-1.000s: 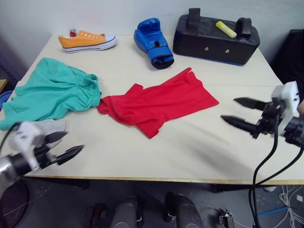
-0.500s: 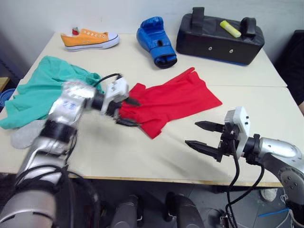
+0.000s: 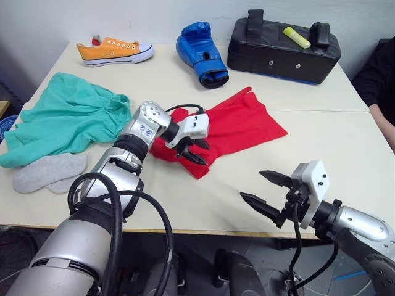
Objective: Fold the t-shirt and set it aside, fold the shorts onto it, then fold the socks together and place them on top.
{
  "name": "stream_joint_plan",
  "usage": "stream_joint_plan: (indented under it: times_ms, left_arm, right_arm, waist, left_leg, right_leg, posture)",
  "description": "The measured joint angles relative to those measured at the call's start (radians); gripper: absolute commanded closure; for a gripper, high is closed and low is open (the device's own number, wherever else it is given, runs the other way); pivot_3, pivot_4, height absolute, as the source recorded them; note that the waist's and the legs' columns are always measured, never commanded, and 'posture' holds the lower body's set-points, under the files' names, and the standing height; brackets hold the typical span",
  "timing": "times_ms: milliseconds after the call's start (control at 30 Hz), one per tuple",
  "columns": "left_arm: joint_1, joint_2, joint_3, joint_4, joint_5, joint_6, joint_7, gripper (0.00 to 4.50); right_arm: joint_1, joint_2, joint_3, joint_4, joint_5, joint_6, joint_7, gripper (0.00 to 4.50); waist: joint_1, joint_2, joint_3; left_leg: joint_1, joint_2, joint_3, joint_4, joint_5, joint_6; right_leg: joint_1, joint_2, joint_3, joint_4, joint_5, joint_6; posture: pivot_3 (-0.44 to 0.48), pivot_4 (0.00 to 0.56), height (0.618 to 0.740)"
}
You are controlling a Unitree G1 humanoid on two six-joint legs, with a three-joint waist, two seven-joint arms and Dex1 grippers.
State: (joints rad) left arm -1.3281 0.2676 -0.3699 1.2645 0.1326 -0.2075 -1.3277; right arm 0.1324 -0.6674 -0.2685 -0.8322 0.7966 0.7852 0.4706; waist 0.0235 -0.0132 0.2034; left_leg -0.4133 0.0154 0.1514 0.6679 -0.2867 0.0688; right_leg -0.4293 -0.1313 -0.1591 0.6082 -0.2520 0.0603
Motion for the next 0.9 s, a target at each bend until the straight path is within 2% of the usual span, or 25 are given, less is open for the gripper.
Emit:
stream_joint_plan:
  times_ms: [233, 333, 433, 867, 900]
  left_arm:
    - [-0.014, -0.030, 0.015, 0.040, 0.049, -0.001, 0.061, 1.52]
    - [-0.020, -0.030, 0.024, 0.044, 0.063, -0.001, 0.067, 2.11]
    - [-0.020, -0.030, 0.033, 0.047, 0.073, 0.003, 0.072, 3.04]
    - [-0.019, -0.037, 0.038, 0.048, 0.133, 0.037, 0.115, 3.04]
    - [-0.019, -0.037, 0.038, 0.048, 0.138, 0.040, 0.115, 3.21]
  right_arm:
    - [0.029, 0.000, -0.012, -0.026, 0.000, -0.002, -0.038, 0.00]
    - [0.035, 0.000, -0.012, -0.027, -0.006, -0.006, -0.049, 0.00]
    - [0.041, 0.000, -0.011, -0.028, -0.012, -0.018, -0.054, 0.00]
    - [0.025, -0.017, -0.011, -0.028, -0.016, -0.022, -0.052, 0.00]
    - [0.021, -0.021, -0.011, -0.028, -0.015, -0.022, -0.049, 0.00]
  waist:
    - [-0.001, 0.000, 0.000]
    - [0.000, 0.000, 0.000]
    - [0.000, 0.000, 0.000]
    - [-0.001, 0.000, 0.000]
    - [-0.001, 0.000, 0.000]
  left_leg:
    - [0.000, 0.000, 0.000, 0.000, -0.001, 0.002]
    - [0.000, 0.000, 0.000, 0.001, -0.001, 0.002]
    - [0.000, 0.000, 0.000, 0.002, -0.001, 0.003]
    - [-0.001, 0.000, 0.000, 0.003, -0.001, 0.003]
    - [-0.001, 0.000, 0.000, 0.003, -0.001, 0.003]
  right_leg:
    - [0.000, 0.000, 0.000, 0.000, 0.000, 0.000]
    - [0.000, 0.000, 0.000, 0.000, 0.000, 0.000]
    - [0.000, 0.000, 0.000, 0.001, 0.000, 0.000]
    - [0.000, 0.000, 0.000, 0.002, 0.000, 0.000]
    - [0.000, 0.000, 0.000, 0.002, 0.000, 0.000]
  posture:
    - [0.000, 0.150, 0.740]
    - [0.000, 0.150, 0.740]
    - [0.000, 0.150, 0.740]
    - [0.000, 0.150, 0.740]
    - [0.000, 0.150, 0.740]
